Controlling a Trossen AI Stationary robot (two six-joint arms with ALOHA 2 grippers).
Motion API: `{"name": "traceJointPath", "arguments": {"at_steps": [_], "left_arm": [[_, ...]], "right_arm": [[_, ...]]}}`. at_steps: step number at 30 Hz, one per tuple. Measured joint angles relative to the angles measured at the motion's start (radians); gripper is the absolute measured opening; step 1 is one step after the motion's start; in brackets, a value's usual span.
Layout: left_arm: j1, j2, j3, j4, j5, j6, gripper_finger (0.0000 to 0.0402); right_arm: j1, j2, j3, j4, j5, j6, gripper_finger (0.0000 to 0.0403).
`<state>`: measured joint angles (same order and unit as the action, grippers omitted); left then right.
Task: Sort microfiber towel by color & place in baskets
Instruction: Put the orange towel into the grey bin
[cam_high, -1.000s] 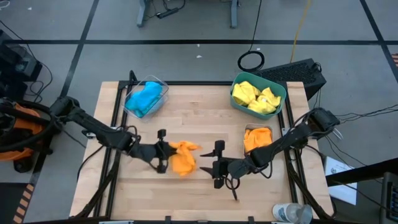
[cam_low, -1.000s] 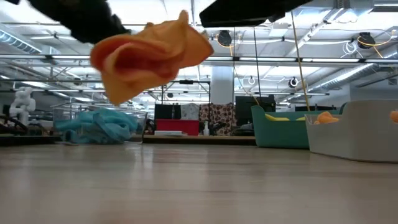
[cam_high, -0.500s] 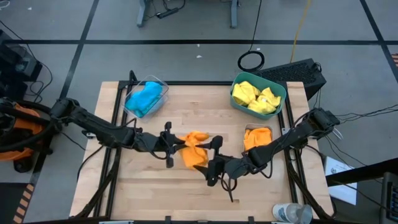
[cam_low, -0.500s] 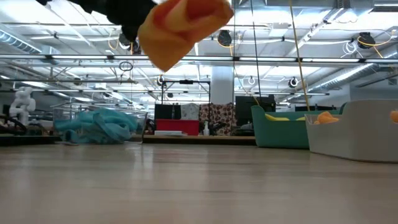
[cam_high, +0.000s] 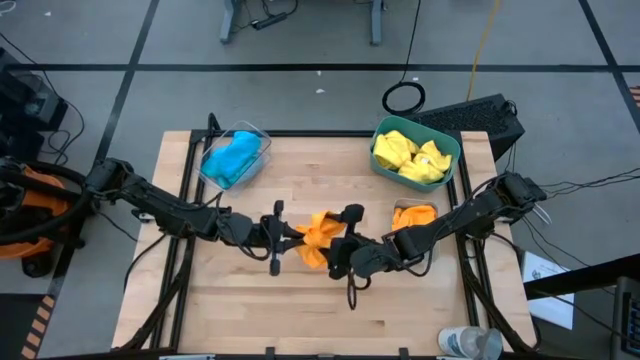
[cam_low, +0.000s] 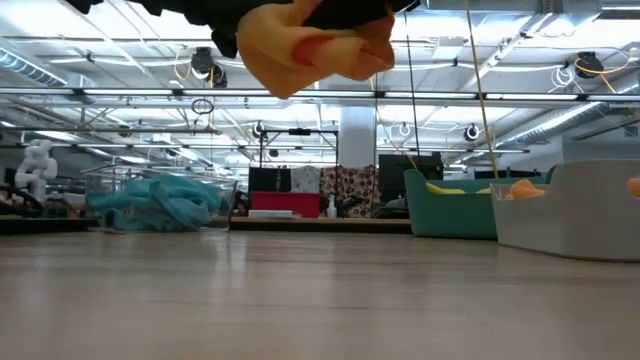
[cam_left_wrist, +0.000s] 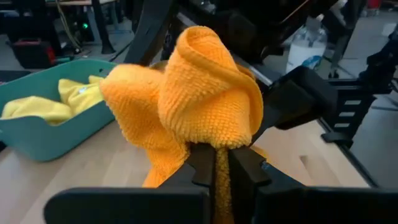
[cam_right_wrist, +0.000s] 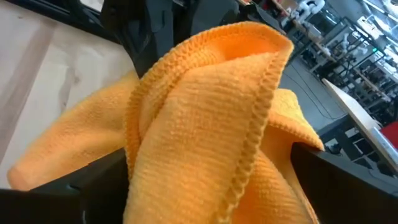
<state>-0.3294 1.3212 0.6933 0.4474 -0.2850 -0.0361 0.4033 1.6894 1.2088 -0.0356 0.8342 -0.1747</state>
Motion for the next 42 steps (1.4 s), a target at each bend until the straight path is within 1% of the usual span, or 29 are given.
{"name": "traceJointPath", "arguments": {"at_steps": [6, 8, 11, 14, 15, 18, 19, 20, 22, 25, 26, 28, 31, 34, 39, 42], "left_arm": [[0.000, 0.000, 0.000, 0.004, 0.016, 0.000, 0.0025], [0.000, 0.000, 0.000, 0.005, 0.024, 0.000, 0.0025], [0.000, 0.000, 0.000, 0.010, 0.026, -0.001, 0.0025], [0.000, 0.000, 0.000, 0.011, 0.030, -0.002, 0.0030], [0.000, 0.000, 0.000, 0.011, 0.047, -0.002, 0.0036], [-0.005, 0.000, 0.000, 0.010, 0.206, 0.011, 0.0074], [-0.014, 0.000, 0.000, 0.011, 0.232, 0.012, 0.0093], [-0.025, 0.000, 0.000, 0.014, 0.236, 0.012, 0.0113], [-0.046, -0.001, 0.000, 0.015, 0.190, 0.017, 0.0154], [-0.066, -0.001, 0.000, 0.012, 0.092, 0.026, 0.0207], [-0.072, -0.001, 0.000, 0.011, 0.073, 0.026, 0.0221], [-0.078, -0.001, 0.000, 0.010, 0.059, 0.026, 0.0242], [-0.083, -0.001, 0.000, 0.009, 0.050, 0.027, 0.0259], [-0.084, -0.001, 0.000, -0.004, 0.043, 0.027, 0.0262], [-0.084, -0.001, 0.000, -0.028, 0.007, 0.025, 0.0262], [-0.084, -0.002, 0.000, -0.042, -0.008, 0.024, 0.0262]], "right_arm": [[-0.003, 0.000, 0.000, -0.004, -0.003, 0.003, 0.0391], [-0.003, 0.000, 0.000, -0.005, -0.006, 0.008, 0.0377], [-0.004, 0.000, 0.000, -0.005, -0.032, 0.011, 0.0331], [-0.003, 0.000, 0.000, -0.004, -0.060, 0.011, 0.0270], [-0.003, 0.000, 0.000, -0.004, -0.070, 0.011, 0.0248], [-0.002, 0.000, 0.000, -0.003, -0.147, 0.006, 0.0182], [-0.002, 0.000, 0.000, -0.004, -0.169, 0.004, 0.0160], [-0.002, 0.000, 0.000, -0.007, -0.185, 0.002, 0.0137], [-0.004, 0.000, 0.000, -0.010, -0.206, 0.003, 0.0092], [0.003, 0.000, 0.000, -0.037, -0.200, 0.003, 0.0026], [0.008, -0.005, 0.000, -0.060, -0.202, 0.003, 0.0015], [0.015, -0.012, 0.001, -0.110, -0.195, 0.022, 0.0013], [0.030, -0.027, 0.048, -0.282, -0.127, 0.098, 0.0019], [0.049, -0.034, 0.146, -0.552, -0.092, 0.229, 0.0011], [0.077, -0.036, 0.313, -1.062, -0.119, 0.536, 0.0006], [0.084, -0.036, 0.379, -1.325, -0.173, 0.703, 0.0006]]}}
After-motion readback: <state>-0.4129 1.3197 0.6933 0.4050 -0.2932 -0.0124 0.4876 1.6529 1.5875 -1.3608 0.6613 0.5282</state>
